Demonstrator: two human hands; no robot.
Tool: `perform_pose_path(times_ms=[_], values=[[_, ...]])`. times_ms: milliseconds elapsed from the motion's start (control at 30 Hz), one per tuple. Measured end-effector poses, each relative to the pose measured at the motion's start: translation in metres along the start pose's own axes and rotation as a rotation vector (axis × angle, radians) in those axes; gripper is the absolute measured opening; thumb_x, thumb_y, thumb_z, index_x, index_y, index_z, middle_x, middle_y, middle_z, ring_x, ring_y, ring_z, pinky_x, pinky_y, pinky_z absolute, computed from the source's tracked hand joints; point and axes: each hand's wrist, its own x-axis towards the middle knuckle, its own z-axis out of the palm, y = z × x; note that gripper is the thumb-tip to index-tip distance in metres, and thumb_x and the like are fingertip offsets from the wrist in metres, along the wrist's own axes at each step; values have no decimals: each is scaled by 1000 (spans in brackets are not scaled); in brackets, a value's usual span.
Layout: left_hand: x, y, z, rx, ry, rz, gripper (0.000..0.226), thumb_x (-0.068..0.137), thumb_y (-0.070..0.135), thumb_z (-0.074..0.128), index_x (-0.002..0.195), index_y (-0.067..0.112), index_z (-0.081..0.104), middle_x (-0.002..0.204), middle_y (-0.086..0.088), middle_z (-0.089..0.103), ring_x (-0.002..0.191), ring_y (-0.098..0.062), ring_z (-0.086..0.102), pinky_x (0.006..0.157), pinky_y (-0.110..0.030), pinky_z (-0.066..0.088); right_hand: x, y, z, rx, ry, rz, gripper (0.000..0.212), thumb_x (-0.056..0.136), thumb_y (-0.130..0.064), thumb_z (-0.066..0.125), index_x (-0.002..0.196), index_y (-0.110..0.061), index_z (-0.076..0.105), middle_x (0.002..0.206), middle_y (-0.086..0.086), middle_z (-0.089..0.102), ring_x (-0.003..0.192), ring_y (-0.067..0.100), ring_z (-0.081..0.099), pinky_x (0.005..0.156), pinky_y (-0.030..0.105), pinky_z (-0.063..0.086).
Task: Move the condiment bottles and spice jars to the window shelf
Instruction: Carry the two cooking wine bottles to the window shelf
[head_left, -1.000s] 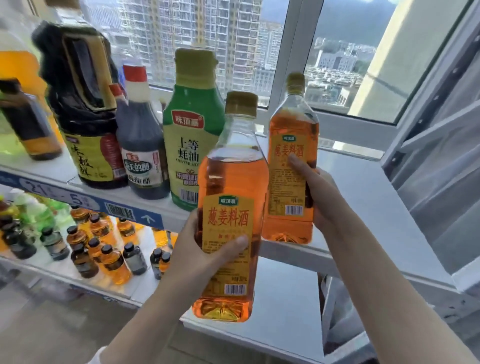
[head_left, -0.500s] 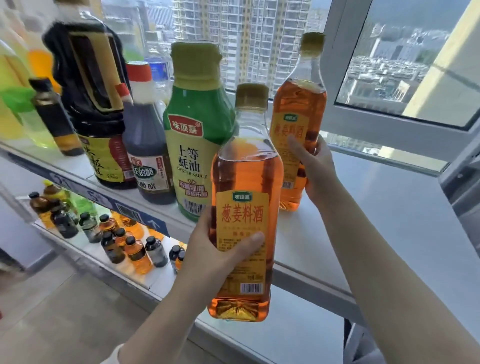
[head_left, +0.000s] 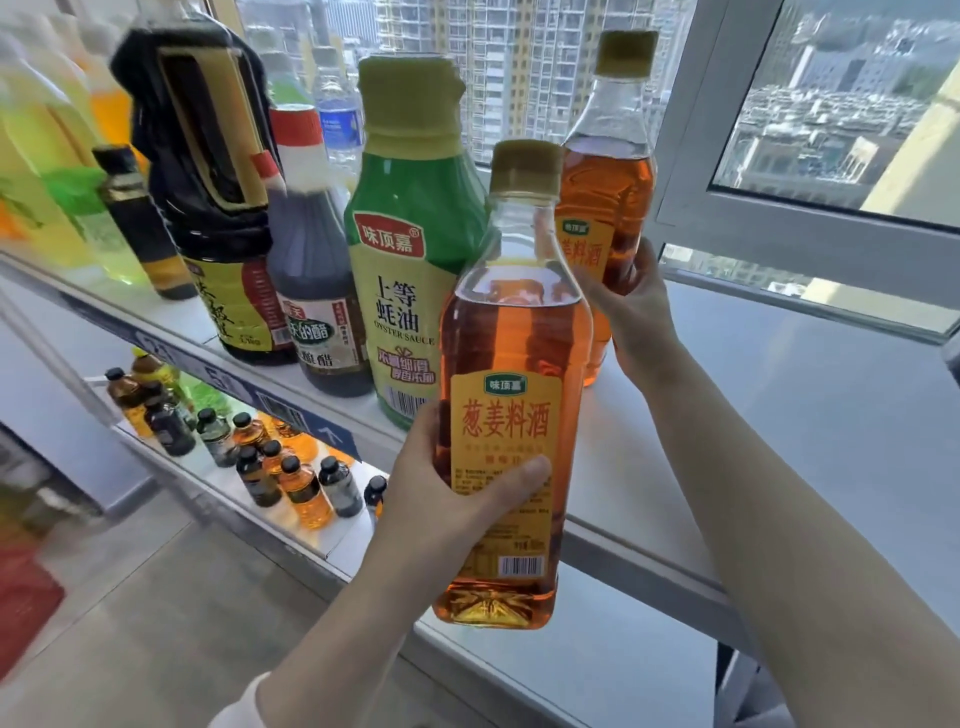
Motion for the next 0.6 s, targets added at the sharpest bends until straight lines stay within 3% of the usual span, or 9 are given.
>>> perform_pose_path(times_ms=[133, 267, 600], values=[[-2, 0, -2, 25, 9, -18, 68, 36, 64, 70, 97, 43, 49, 86, 28, 67, 81, 3, 66, 69, -21, 51, -1, 3, -1, -30, 2, -21, 39, 79, -12, 69, 107, -28, 47, 103, -8, 64, 90, 3, 66, 69, 17, 53], [-4, -1, -4, 23, 26, -42, 58, 46, 52, 70, 98, 40, 48, 92, 18, 65, 89, -6, 64, 76, -28, 53, 1, 3, -1, -65, 9, -8, 38, 80, -11, 69, 105, -29, 47, 100, -11, 63, 85, -3, 65, 66, 14, 52], [-11, -2, -12, 34, 28, -19, 66, 47, 50, 69, 108, 36, 47, 101, 12, 64, 94, -10, 64, 82, -35, 54, -3, 3, -5, -187, 4, 28, 49, 77, -15, 74, 113, -28, 43, 101, -15, 59, 86, -2, 59, 64, 14, 49]])
